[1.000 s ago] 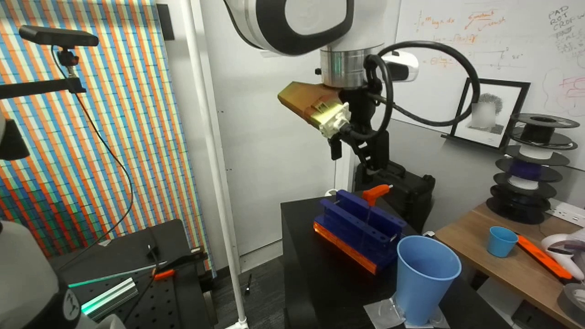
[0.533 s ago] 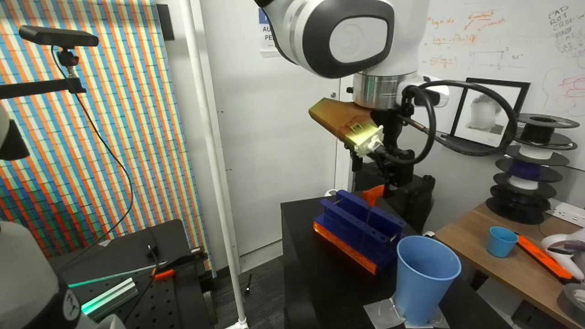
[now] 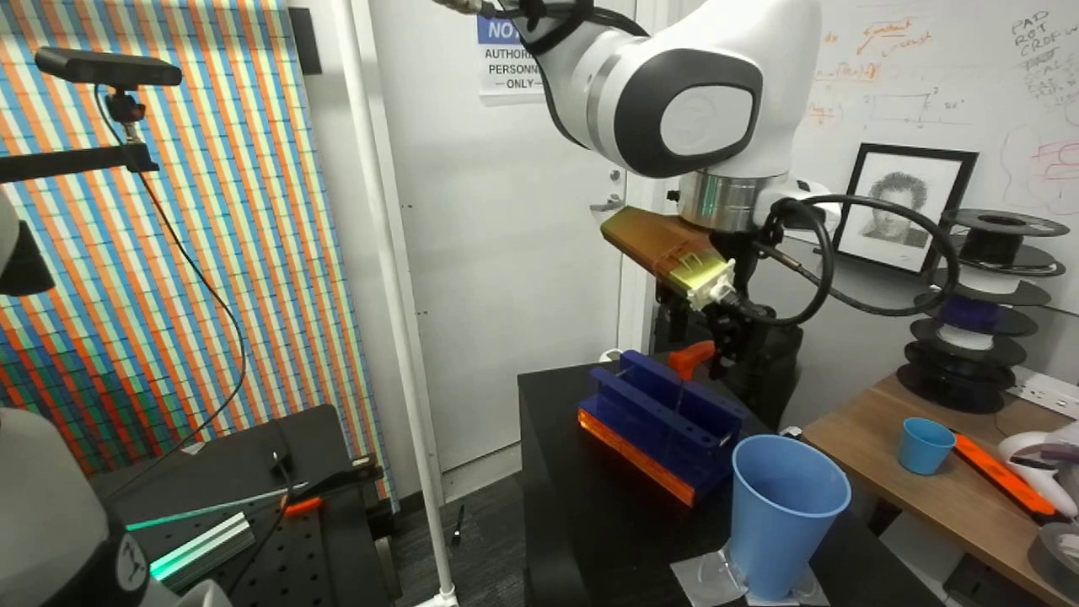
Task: Remove the orange object from the blue platform and put it in the blue cup
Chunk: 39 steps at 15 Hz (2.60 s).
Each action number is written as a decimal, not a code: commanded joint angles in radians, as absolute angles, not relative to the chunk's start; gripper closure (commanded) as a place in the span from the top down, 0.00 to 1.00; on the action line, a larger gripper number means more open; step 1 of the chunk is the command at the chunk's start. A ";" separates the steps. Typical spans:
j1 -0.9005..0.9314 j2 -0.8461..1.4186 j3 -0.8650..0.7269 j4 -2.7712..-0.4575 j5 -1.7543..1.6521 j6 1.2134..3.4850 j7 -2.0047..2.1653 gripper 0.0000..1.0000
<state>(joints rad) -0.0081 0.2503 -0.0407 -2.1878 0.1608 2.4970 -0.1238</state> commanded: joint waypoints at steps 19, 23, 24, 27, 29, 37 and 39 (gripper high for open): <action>-0.038 -0.004 -0.026 -2.179 0.153 2.204 -0.173 0.11; -0.036 -0.117 -0.033 -2.180 0.057 2.169 -0.128 0.11; -0.041 -0.143 -0.036 -2.183 0.014 2.173 -0.109 0.11; -0.068 -0.197 -0.055 -2.200 -0.077 2.189 -0.061 0.11; -0.083 -0.193 -0.073 -2.215 -0.083 2.223 -0.062 0.10; -0.120 -0.049 -0.112 -2.263 -0.088 2.378 -0.041 0.10; -0.122 -0.010 -0.117 -2.255 -0.065 2.434 -0.040 0.10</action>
<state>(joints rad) -0.1176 -0.0521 -0.1105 -2.2686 -0.0701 2.3571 -0.0604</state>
